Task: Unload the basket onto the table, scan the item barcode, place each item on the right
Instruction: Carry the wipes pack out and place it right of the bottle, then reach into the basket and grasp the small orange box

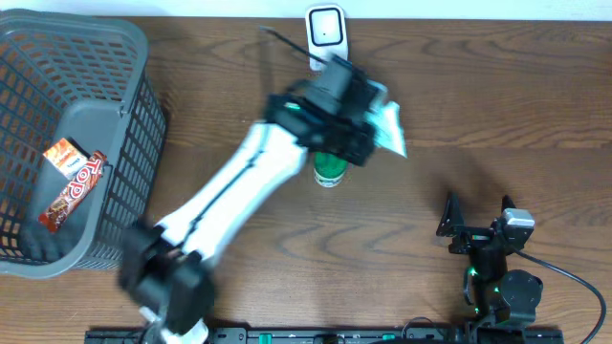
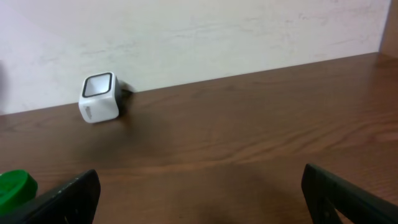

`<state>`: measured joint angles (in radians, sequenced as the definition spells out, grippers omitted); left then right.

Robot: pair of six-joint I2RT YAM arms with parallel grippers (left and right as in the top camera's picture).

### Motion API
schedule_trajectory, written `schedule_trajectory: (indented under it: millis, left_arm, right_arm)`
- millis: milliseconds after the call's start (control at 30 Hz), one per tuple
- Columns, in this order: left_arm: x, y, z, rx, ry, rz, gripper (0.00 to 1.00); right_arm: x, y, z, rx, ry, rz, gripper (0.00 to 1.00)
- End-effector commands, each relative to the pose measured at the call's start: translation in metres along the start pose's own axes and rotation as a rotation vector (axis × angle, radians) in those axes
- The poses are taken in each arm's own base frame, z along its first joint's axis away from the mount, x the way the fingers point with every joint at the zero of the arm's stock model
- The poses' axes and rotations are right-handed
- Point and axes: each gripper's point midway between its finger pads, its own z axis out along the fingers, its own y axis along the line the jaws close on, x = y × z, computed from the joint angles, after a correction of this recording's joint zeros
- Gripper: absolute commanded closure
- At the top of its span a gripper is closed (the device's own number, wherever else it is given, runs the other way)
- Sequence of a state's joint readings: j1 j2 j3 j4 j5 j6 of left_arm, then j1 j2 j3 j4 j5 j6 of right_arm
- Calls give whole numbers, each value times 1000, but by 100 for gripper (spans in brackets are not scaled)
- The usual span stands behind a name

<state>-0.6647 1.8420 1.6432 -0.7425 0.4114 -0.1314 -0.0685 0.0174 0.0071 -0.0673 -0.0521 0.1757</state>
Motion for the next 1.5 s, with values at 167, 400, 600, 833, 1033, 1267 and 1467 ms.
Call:
schedule_trajectory:
  millis: [167, 400, 600, 833, 1033, 1267, 1467]
  left_arm:
    - [30, 18, 99, -154, 116, 59, 92]
    - [31, 23, 109, -197, 120, 86, 45]
    - [-15, -3, 58, -168, -25, 158, 15]
    - [-67, -2, -69, -411, -340, 173, 2]
    - [-71, 36, -221, -743, -600, 91, 1]
    - [0, 133, -356, -1001, -700, -303, 1]
    - [118, 225, -427, -1195, -758, -977, 1]
  right_arm:
    - [1, 1, 0, -4, 2, 10, 1]
    - [1, 1, 0, -4, 2, 10, 1]
    - [1, 1, 0, -4, 2, 10, 1]
    - [1, 1, 0, -4, 2, 10, 1]
    - [1, 1, 0, -4, 2, 10, 1]
    - [1, 1, 0, -4, 2, 10, 1]
    - [1, 1, 0, -4, 2, 10, 1]
